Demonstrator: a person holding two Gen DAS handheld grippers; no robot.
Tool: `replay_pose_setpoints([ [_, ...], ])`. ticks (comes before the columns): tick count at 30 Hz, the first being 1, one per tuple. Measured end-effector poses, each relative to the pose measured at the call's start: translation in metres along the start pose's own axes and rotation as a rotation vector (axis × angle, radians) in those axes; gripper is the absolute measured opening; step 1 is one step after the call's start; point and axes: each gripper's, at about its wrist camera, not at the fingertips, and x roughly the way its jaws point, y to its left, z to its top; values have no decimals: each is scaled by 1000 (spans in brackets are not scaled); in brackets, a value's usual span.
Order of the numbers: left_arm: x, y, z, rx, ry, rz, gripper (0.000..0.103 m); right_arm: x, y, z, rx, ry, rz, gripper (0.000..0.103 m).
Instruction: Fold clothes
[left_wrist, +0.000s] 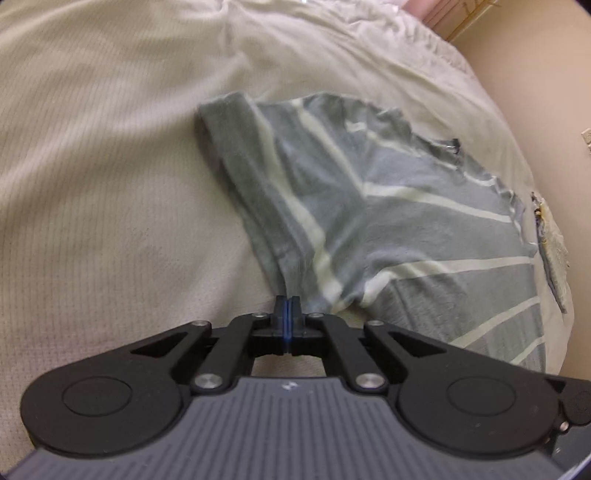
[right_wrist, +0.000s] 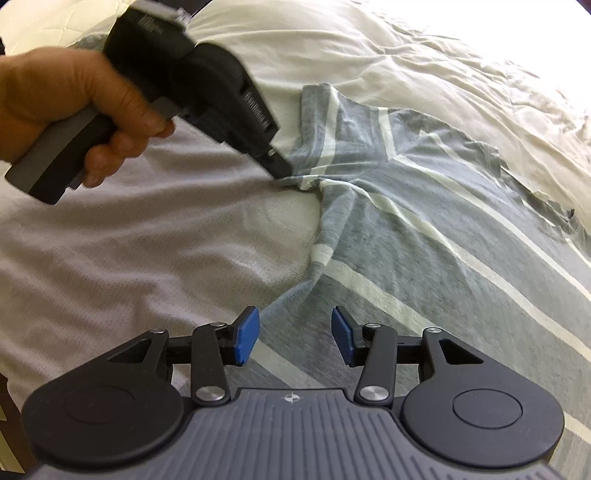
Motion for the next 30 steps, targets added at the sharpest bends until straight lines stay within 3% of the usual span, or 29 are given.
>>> replay_pose_setpoints([
  [6, -22, 13, 21, -5, -93, 48, 4, -5, -19, 8, 19, -36, -28, 49],
  [11, -18, 7, 70, 172, -162, 122, 29, -3, -39, 15, 35, -45, -62, 51],
  [13, -5, 5, 90, 236, -147, 134, 32, 0, -46, 16, 37, -46, -80, 51],
  [15, 12, 6, 107, 278, -111, 134, 29, 3, -56, 15, 52, -38, -97, 51],
  [17, 22, 8, 116, 319, -88, 176, 11, 6, -66, 13, 74, -28, -114, 51],
  [20, 31, 11, 121, 350, -83, 247, 10, 4, -87, 7, 120, -14, -149, 51],
  [30, -8, -30, 101, 378, -179, 326, 11, -36, -174, -55, 374, 61, -268, 52],
])
